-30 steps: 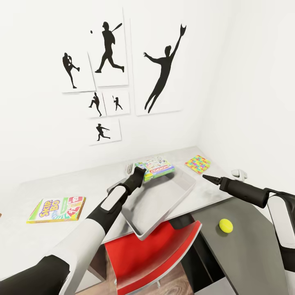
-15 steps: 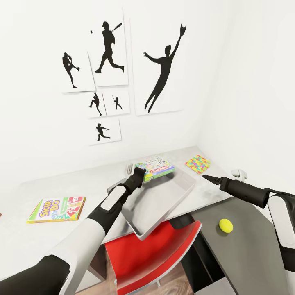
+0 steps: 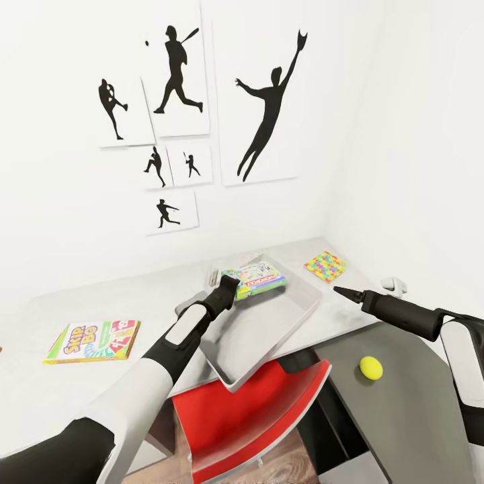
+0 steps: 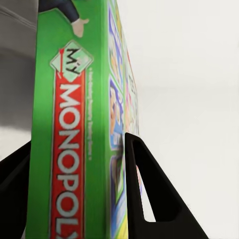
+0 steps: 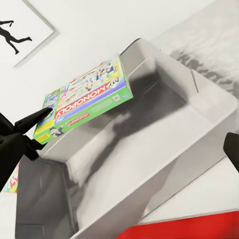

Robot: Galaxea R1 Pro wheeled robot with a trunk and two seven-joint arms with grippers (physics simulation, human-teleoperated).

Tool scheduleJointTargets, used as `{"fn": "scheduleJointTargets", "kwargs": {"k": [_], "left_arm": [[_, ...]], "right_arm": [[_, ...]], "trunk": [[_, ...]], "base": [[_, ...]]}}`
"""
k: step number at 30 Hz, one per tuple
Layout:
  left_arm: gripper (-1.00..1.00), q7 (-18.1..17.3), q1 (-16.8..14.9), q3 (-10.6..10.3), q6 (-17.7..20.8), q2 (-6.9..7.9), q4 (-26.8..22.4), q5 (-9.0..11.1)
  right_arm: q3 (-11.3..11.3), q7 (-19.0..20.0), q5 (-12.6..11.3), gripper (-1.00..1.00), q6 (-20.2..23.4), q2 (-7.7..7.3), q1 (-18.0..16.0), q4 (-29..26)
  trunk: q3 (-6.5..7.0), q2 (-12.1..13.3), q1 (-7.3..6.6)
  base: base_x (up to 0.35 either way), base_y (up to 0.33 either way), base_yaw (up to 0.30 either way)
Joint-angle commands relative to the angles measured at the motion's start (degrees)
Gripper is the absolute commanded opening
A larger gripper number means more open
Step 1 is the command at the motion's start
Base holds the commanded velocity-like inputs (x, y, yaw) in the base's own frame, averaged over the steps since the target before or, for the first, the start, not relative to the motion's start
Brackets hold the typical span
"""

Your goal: Put all the toys in the child's room - the three board games (two on the bed and one on the table), the two jigsaw puzzles on the table, and the tennis ball on the table - inside the toy box on the table in the child's room.

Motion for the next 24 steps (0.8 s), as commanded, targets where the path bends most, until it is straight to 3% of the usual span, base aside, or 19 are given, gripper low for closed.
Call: {"fn": "scheduleJointTargets", "kwargs": {"k": [1, 16, 24], "left_arm": [[-1.00, 0.0, -0.1, -0.1, 0.1, 0.01, 0.0, 0.5], [-1.00, 0.5, -0.1, -0.2, 0.1, 0.08, 0.0, 0.2], [-1.00, 0.3, -0.2, -1.8, 0.0, 0.13, -0.1, 0.1]], "right_arm": [[-0.1, 0.6, 0.5, 1.00, 0.2, 0.00, -0.1, 0.0], [-1.2, 0.6, 0.5, 1.00, 0.2, 0.03, -0.1, 0.0], [-1.3, 0.6, 0.5, 1.00, 0.2, 0.04, -0.1, 0.0]], "trunk": [[-0.20, -0.1, 0.03], [-1.56, -0.1, 0.03], [-2.24, -0.1, 0.03]], "base": [[0.000, 0.000, 0.000], [0.000, 0.000, 0.000], [0.000, 0.000, 0.000]]}}
